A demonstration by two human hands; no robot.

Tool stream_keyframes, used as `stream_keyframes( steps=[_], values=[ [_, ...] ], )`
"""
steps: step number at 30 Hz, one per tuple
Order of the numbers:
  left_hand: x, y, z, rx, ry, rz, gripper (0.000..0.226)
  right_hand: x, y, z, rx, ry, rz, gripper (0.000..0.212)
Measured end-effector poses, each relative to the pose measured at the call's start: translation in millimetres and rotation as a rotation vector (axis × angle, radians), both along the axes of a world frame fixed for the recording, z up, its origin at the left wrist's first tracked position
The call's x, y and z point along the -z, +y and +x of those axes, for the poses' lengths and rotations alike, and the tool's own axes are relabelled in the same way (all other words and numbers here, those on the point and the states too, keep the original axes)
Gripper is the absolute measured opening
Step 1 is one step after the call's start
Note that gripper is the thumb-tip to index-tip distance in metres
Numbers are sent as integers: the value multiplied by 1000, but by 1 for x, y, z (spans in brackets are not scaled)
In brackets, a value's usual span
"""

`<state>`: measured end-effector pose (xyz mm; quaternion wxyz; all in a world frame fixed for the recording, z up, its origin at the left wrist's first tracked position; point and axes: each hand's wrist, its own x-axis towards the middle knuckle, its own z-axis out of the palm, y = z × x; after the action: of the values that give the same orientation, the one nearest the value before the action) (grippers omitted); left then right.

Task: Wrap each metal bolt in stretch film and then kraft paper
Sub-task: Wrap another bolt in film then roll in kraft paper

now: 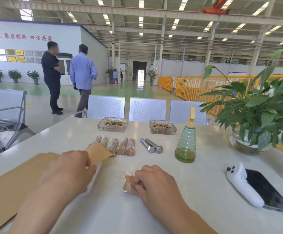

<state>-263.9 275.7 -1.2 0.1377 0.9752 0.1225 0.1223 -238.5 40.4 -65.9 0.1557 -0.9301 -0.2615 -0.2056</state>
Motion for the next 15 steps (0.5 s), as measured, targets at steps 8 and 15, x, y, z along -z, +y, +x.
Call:
stream_keyframes(
  steps=[8, 15],
  values=[
    [20, 11, 5, -73, 198, -53, 61, 3, 2, -2, 23, 12, 8, 5],
    [29, 19, 10, -89, -64, -83, 50, 3, 2, -2, 24, 9, 29, 6]
  ],
)
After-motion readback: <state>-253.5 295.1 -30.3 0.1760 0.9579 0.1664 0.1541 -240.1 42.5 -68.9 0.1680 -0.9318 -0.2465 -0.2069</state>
